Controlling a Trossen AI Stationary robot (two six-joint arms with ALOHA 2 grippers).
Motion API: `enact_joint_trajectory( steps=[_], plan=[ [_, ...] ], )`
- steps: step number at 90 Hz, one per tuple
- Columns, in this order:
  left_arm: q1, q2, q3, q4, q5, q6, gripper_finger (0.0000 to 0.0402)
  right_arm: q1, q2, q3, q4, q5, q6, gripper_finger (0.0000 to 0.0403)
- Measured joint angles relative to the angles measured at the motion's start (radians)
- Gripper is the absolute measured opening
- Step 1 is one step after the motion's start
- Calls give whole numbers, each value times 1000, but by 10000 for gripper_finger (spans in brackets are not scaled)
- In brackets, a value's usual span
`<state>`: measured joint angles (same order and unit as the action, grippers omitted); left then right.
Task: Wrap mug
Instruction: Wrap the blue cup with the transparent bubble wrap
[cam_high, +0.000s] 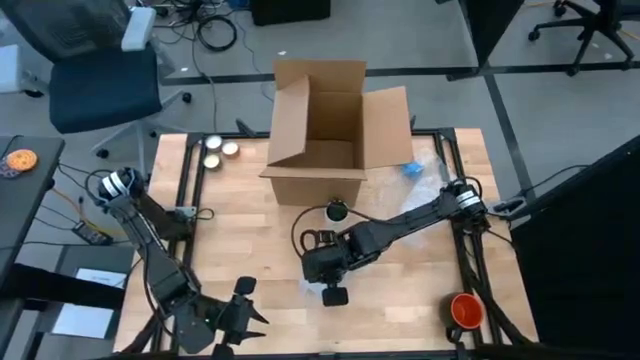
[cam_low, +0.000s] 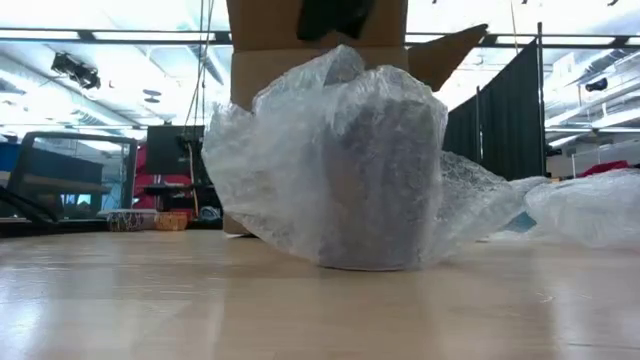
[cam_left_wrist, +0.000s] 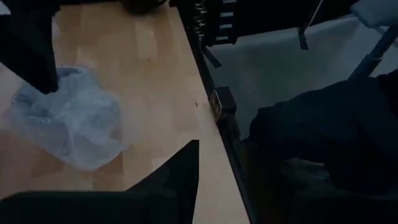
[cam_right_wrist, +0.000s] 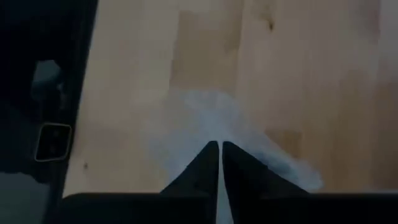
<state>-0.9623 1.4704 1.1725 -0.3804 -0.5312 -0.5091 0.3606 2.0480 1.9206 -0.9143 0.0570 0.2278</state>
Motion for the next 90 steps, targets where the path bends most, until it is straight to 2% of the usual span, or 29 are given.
enact_joint_trajectory(
  steps=[46,72,90],
  plan=[
    [0,0,0,0,0,3,105,-28,-8,-291,136,-32,76,0],
    [0,4,0,-13,-12,5,105,-42,-7,-329,124,-33,4,0],
    [0,4,0,-66,-63,-2,105,-43,-6,-329,84,-29,-38,0]
  ],
)
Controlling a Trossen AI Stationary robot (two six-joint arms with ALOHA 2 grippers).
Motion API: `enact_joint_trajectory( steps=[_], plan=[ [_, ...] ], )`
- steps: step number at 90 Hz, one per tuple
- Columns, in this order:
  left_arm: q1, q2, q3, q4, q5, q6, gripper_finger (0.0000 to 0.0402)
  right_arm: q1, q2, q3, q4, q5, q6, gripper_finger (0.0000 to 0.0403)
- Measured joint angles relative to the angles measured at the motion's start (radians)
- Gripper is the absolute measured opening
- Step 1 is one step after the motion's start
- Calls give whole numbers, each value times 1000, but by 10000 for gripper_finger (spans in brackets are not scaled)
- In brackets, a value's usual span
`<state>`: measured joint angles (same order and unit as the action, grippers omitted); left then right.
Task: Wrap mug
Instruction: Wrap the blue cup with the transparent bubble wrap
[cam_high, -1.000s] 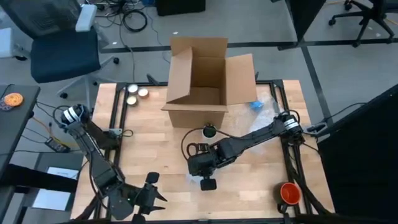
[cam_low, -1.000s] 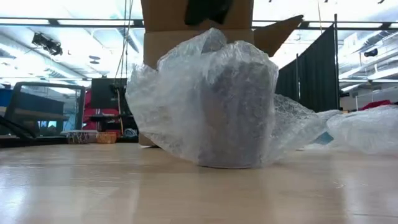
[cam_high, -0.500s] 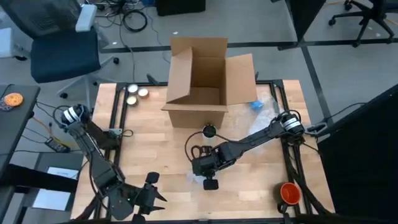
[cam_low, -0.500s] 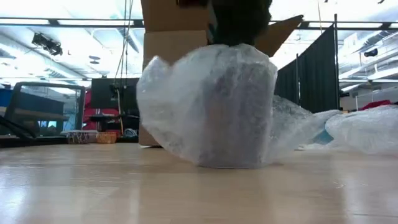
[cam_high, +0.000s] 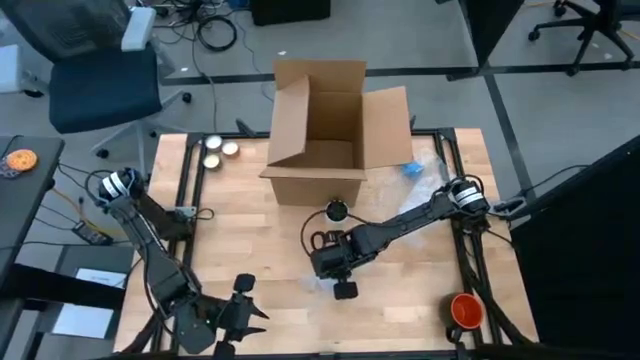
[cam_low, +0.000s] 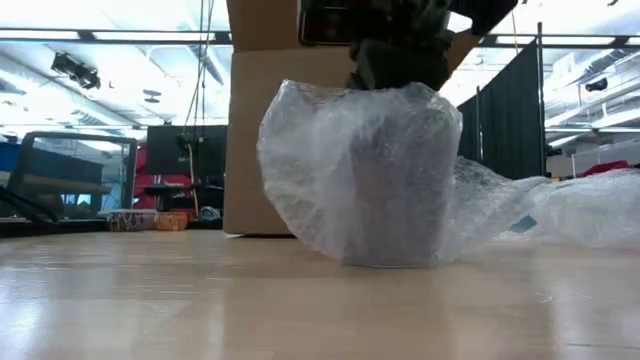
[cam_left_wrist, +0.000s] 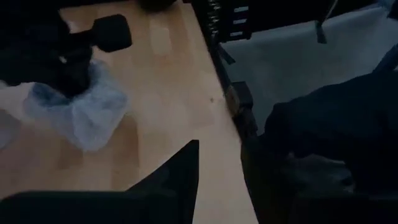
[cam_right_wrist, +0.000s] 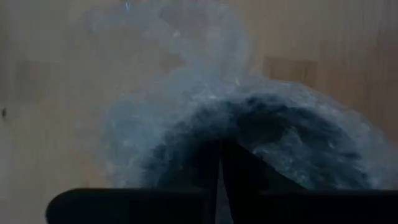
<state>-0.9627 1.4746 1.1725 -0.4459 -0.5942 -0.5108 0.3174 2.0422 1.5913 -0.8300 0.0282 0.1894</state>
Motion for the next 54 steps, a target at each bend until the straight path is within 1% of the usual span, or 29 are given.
enact_joint_trajectory(
  steps=[7,13,32,44,54],
  plan=[
    [0,0,0,-19,-22,-18,105,0,0,1,-4,-8,0,0],
    [0,0,0,-35,-40,-25,105,-1,3,31,-47,-20,1,0],
    [0,0,0,-59,-45,-47,105,14,14,221,-262,-12,0,0],
    [0,0,0,-59,-48,-47,105,27,11,322,-399,72,29,0],
    [0,0,0,-58,-48,-47,105,28,9,350,-439,150,66,0]
  ],
)
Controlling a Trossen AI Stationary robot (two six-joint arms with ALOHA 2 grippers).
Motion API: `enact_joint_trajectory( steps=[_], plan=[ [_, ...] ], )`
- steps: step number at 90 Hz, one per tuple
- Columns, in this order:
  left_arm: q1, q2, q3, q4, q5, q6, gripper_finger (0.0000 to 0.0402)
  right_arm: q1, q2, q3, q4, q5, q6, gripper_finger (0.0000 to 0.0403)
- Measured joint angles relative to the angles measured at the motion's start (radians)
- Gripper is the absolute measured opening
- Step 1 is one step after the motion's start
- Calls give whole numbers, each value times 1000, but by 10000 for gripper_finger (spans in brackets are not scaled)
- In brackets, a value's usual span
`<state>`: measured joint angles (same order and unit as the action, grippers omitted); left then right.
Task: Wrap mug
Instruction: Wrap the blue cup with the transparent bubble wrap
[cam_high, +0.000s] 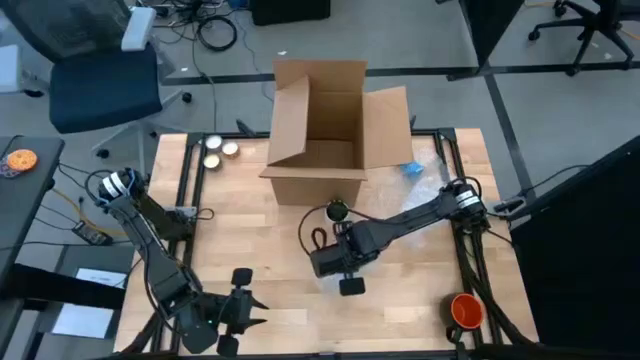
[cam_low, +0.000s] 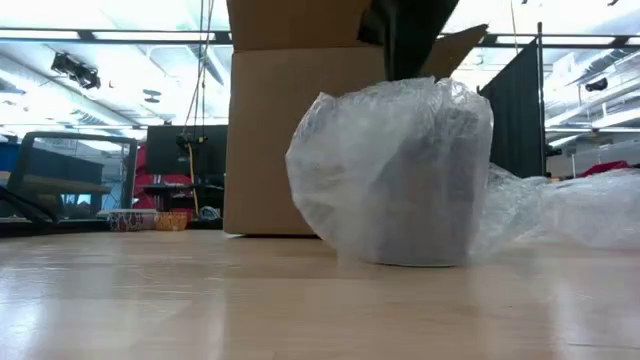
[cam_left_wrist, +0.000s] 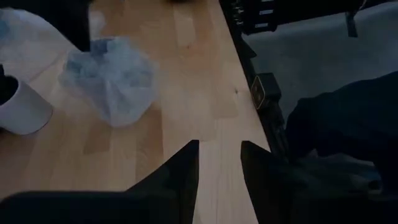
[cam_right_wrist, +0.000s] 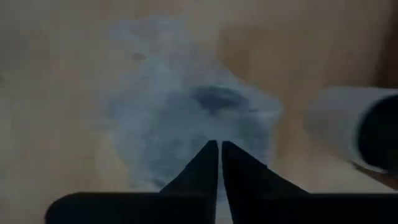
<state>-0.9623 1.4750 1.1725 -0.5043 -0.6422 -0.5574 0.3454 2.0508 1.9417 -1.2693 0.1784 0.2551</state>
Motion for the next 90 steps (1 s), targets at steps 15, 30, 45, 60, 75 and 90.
enact_joint_trajectory(
  steps=[15,30,45,60,75,90],
  plan=[
    [0,0,0,-3,-1,22,105,0,-1,-48,23,39,37,0],
    [1,0,0,-17,-10,32,105,0,-4,-179,181,16,59,0],
    [13,0,0,-40,-21,33,105,-2,-9,-354,413,-83,59,0],
    [34,0,0,-52,-22,33,105,-1,-14,-430,474,-118,63,0],
    [51,0,0,-55,-22,33,105,1,-19,-374,392,-136,62,0],
    [53,0,0,-59,-23,33,105,14,-37,-232,278,-133,52,0]
  ],
)
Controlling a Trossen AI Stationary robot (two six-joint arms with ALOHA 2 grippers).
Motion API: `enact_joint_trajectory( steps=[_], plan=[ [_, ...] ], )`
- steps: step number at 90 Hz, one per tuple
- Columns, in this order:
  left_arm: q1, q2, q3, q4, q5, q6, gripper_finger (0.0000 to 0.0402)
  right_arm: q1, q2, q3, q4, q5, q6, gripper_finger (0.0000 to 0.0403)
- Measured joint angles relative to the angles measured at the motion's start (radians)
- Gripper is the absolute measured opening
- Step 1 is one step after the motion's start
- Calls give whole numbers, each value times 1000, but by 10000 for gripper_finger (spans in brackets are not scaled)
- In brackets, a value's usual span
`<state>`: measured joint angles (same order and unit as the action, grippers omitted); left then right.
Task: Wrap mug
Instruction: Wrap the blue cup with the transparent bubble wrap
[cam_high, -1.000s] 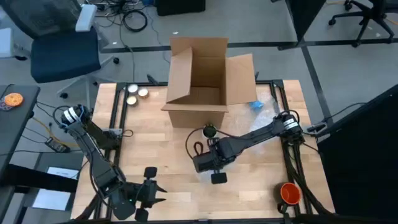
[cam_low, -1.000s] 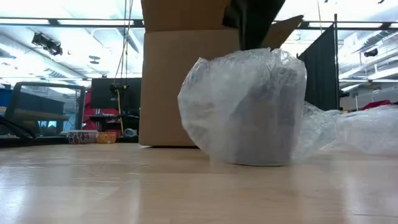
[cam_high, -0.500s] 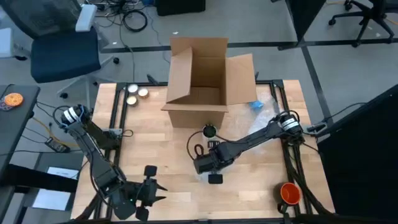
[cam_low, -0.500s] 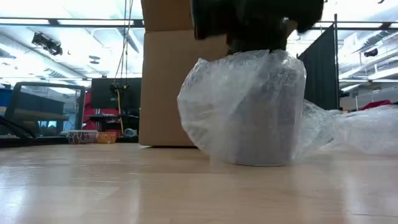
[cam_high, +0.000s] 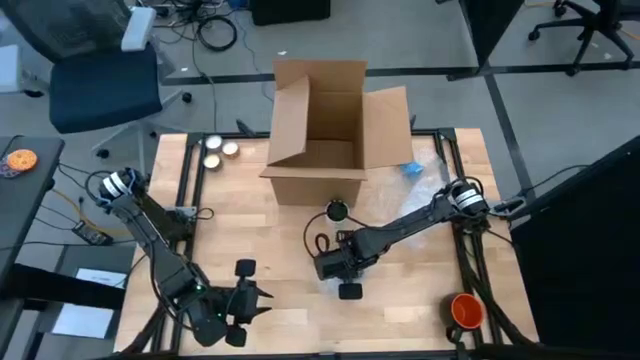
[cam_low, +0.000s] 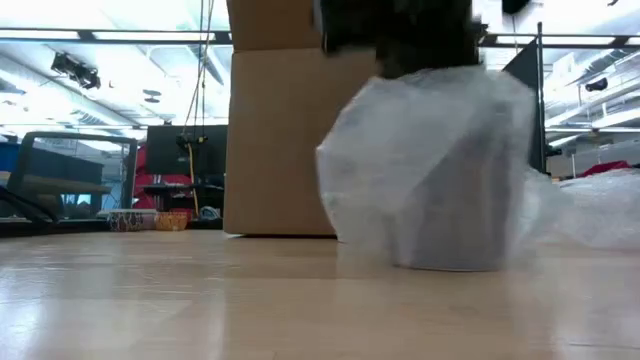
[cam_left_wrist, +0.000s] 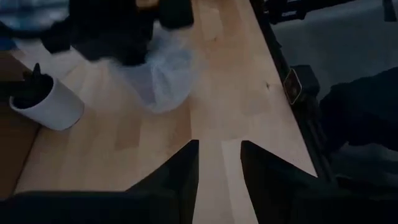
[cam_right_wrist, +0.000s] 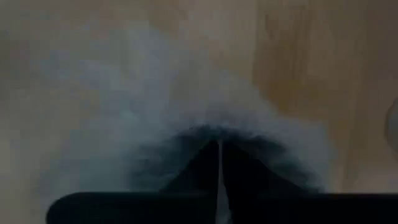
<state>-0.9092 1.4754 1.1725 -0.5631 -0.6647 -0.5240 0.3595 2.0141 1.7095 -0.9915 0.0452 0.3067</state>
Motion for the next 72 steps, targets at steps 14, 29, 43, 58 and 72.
enact_joint_trajectory(
  steps=[14,29,43,58,72],
  plan=[
    [0,0,0,-2,0,0,105,22,-4,123,-117,3,15,0],
    [0,0,0,-6,-5,-2,105,53,-4,177,-143,3,54,0],
    [0,0,0,-6,-13,-3,105,80,-4,181,-136,35,75,0],
    [0,0,0,-8,-22,-3,105,97,-4,135,-99,101,105,0],
    [6,0,0,-8,-23,9,105,96,-5,49,-78,102,129,0]
  ],
)
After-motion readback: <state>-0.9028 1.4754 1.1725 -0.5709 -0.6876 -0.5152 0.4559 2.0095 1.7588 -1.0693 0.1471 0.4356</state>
